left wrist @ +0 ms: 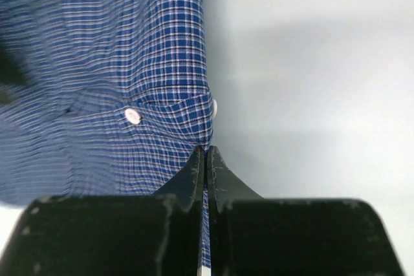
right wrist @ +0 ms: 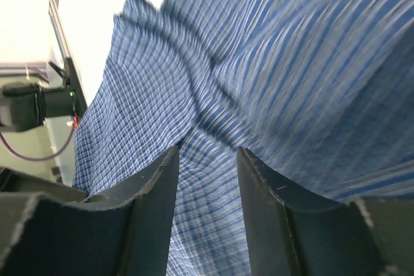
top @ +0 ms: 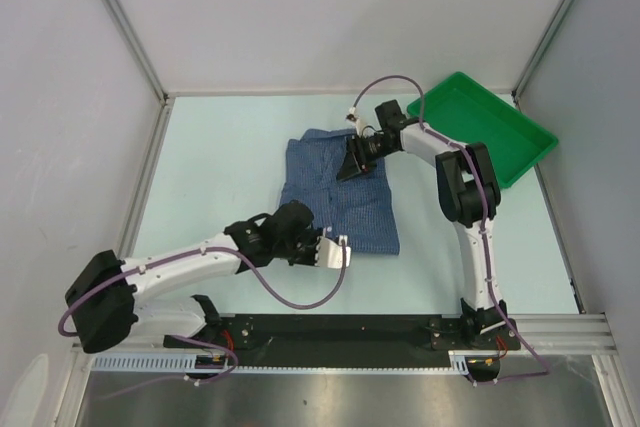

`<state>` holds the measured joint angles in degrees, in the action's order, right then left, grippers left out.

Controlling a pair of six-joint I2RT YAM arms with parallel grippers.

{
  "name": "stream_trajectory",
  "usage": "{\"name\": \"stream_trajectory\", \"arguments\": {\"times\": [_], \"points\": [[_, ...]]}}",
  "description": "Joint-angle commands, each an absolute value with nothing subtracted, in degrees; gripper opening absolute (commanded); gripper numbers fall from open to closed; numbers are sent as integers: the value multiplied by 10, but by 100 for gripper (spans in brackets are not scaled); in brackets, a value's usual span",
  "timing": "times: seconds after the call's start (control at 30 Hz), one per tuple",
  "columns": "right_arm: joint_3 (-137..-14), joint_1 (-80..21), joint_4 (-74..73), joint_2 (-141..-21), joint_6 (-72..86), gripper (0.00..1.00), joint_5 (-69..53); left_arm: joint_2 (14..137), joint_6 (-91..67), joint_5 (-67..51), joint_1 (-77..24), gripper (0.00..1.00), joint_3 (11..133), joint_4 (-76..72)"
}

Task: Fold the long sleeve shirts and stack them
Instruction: Fold the shirt

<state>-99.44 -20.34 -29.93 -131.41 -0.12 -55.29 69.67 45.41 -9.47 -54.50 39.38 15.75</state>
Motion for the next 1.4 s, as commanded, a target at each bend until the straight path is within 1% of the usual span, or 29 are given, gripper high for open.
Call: {"name": "stream_trajectory", "arguments": {"times": [0.0, 0.13, 0.27, 0.47, 0.53, 0.6, 0.63, 0.7, 0.73, 0.77, 0.8, 0.83, 0.87, 0.93, 0.97, 1.0, 1.07, 1.1, 1.2, 1.23, 1.3, 1.33, 1.37], "points": [[-1027, -205, -379, -1266, -96, 47, -548, 654, 401, -237, -555, 0, 456, 349], [-1014, -210, -418, -1264, -130, 45, -564, 641, 390, -312, -556, 0, 505, 459], [-997, -211, -425, -1252, -145, 45, -572, 661, 396, -343, -549, 0, 570, 524], [-1024, -201, -457, -1252, -165, 45, -575, 764, 431, -404, -448, 0, 671, 584], [-1033, -193, -468, -1253, -164, 47, -576, 815, 457, -412, -407, 0, 701, 601], [-1048, -178, -477, -1254, -166, 51, -577, 859, 481, -424, -362, 0, 755, 614], [-1054, -172, -482, -1254, -165, 56, -579, 907, 489, -428, -347, 0, 777, 629], [-1071, -157, -488, -1256, -161, 61, -577, 961, 504, -427, -313, 0, 840, 637], [-1077, -149, -491, -1259, -157, 68, -577, 984, 511, -429, -303, 0, 863, 647], [-1085, -143, -495, -1261, -156, 74, -577, 1034, 516, -432, -294, 0, 906, 648], [-1099, -131, -498, -1265, -156, 77, -577, 1056, 526, -428, -279, 0, 928, 648], [-1110, -125, -511, -1267, -156, 82, -577, 1084, 536, -428, -272, 0, 954, 660], [-1120, -119, -522, -1276, -159, 83, -577, 1134, 545, -428, -265, 1, 1013, 670], [-1141, -101, -540, -1286, -164, 87, -582, 1190, 566, -434, -245, 1, 1078, 692], [-1145, -96, -545, -1291, -163, 88, -582, 1214, 565, -439, -237, 2, 1138, 695], [-1149, -91, -549, -1295, -162, 89, -588, 1265, 555, -441, -223, 2, 1168, 696], [-1154, -82, -555, -1302, -161, 89, -591, 1312, 558, -442, -212, 2, 1240, 712], [-1153, -80, -555, -1303, -161, 89, -592, 1343, 560, -438, -204, 2, 1252, 712], [-1150, -80, -553, -1311, -165, 89, -585, 1369, 572, -430, -194, 3, 1260, 707], [-1148, -80, -550, -1313, -166, 88, -583, 1376, 571, -430, -192, 5, 1255, 697], [-1136, -82, -549, -1317, -173, 88, -569, 1375, 561, -436, -188, 14, 1235, 671], [-1132, -83, -548, -1318, -177, 85, -563, 1368, 549, -439, -187, 26, 1225, 654], [-1127, -83, -548, -1317, -180, 84, -551, 1360, 516, -441, -185, 34, 1204, 633]]}}
